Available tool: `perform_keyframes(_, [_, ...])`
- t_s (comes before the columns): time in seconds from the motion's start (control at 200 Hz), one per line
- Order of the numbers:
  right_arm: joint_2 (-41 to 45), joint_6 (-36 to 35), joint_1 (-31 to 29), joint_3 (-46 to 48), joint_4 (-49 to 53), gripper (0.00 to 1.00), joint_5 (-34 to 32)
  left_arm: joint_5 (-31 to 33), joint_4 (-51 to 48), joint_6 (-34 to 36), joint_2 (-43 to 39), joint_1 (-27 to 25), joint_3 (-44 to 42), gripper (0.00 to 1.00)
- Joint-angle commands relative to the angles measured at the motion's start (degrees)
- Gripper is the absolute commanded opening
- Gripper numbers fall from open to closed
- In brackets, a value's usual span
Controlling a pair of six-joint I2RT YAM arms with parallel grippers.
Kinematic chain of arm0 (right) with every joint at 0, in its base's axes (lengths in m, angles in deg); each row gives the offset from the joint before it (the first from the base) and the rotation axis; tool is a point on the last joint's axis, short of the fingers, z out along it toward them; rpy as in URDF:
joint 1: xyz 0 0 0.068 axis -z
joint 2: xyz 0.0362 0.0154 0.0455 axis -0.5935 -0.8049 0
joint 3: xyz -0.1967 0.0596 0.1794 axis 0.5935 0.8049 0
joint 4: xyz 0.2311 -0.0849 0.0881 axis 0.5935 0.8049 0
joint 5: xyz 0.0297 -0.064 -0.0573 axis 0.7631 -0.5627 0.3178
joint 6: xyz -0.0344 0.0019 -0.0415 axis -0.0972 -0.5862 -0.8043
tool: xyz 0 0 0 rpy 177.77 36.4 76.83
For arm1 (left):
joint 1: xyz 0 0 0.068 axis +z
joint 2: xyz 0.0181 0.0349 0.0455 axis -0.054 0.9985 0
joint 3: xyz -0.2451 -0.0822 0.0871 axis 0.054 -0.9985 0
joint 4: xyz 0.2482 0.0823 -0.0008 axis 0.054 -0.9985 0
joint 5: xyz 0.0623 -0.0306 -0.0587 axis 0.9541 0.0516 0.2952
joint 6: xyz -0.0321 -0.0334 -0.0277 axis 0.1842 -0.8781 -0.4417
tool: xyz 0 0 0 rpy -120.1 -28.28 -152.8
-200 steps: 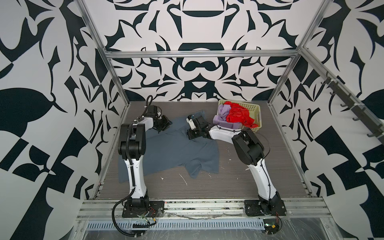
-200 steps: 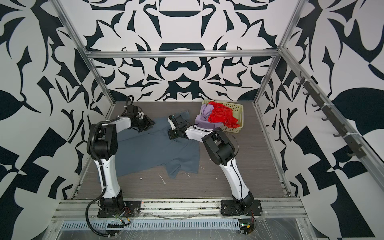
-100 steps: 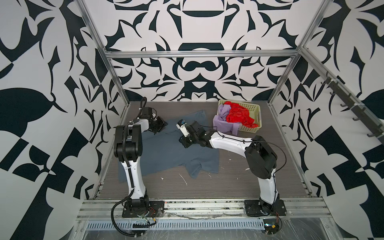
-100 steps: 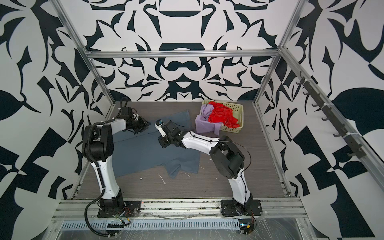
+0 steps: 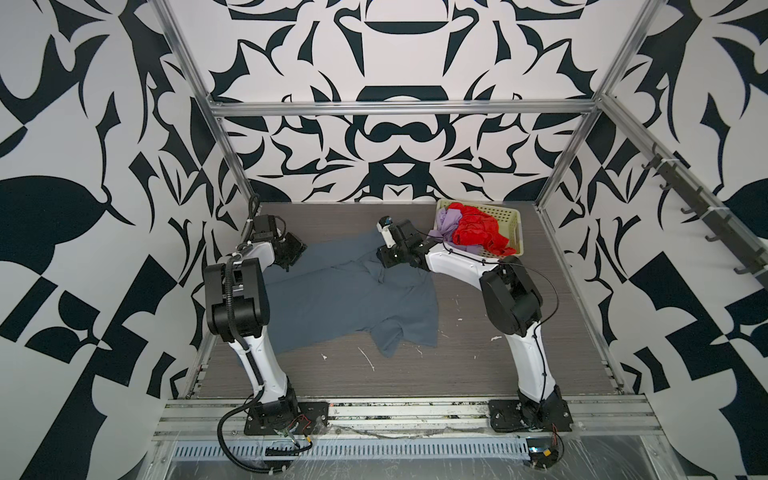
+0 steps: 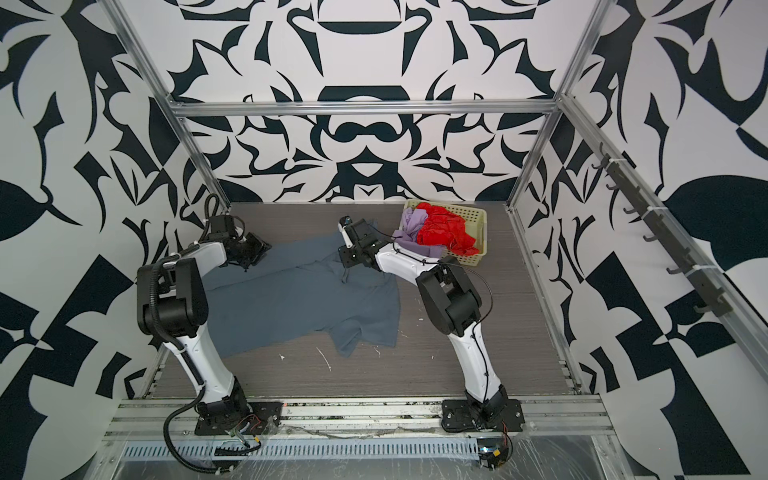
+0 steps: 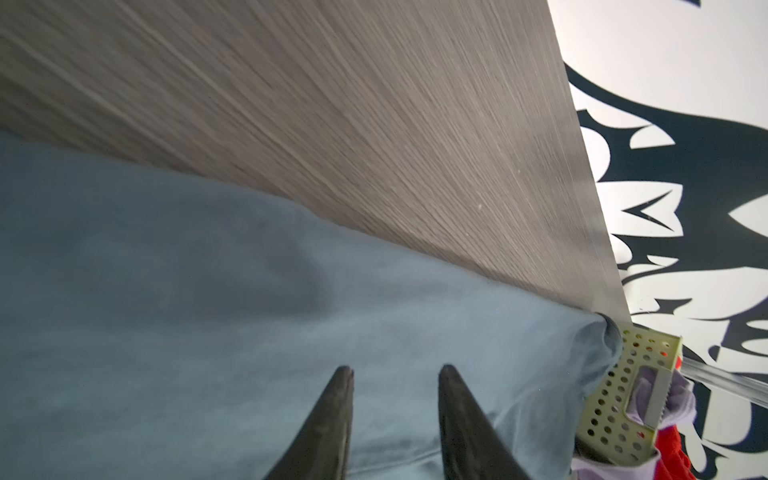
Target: Fold and stack the t-shirts
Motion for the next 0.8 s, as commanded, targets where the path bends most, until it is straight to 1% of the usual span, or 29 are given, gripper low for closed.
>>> perform_keyframes(0.0, [-1.12, 1.50, 0.56, -2.55, -1.78, 0.47, 5.25, 0.54, -1.96, 1.51, -0.58, 1.23, -0.33, 0.38])
perform_keyframes(0.12, [-2.50, 1.81, 0.54, -2.81, -3.13, 0.52, 7.42, 0.37, -2.72, 1.86, 1.09, 3.31, 1.11, 0.38])
perform_keyframes(0.25, [-2.34, 4.62, 0.31, -0.25, -6.45, 0.53, 8.53, 0.64, -3.06, 1.77, 2.18, 4.86, 1.39, 0.38])
perform_keyframes(0.435, [0.10, 7.45, -0.05, 4.97, -11.81, 0.53, 9.68, 0.12, -2.76, 1.95, 2.76, 5.00, 1.21, 0.38])
perform_keyframes(0.565, [-1.21, 10.93, -0.84, 4.56, -12.30, 0.49, 13.74, -0.17, -2.25, 1.56, 2.75, 5.17, 1.24, 0.38])
perform_keyframes(0.685, [-2.09, 11.20, -3.90, 4.03, -11.99, 0.45, 13.85, -1.05, -1.53, 1.03, 2.43, 5.68, 1.04, 0.38])
perform_keyframes(0.795, [-0.59, 12.30, -6.59, 5.57, -13.48, 0.42, 14.29, -1.54, -1.26, 0.81, 2.10, 6.36, 0.79, 0.38])
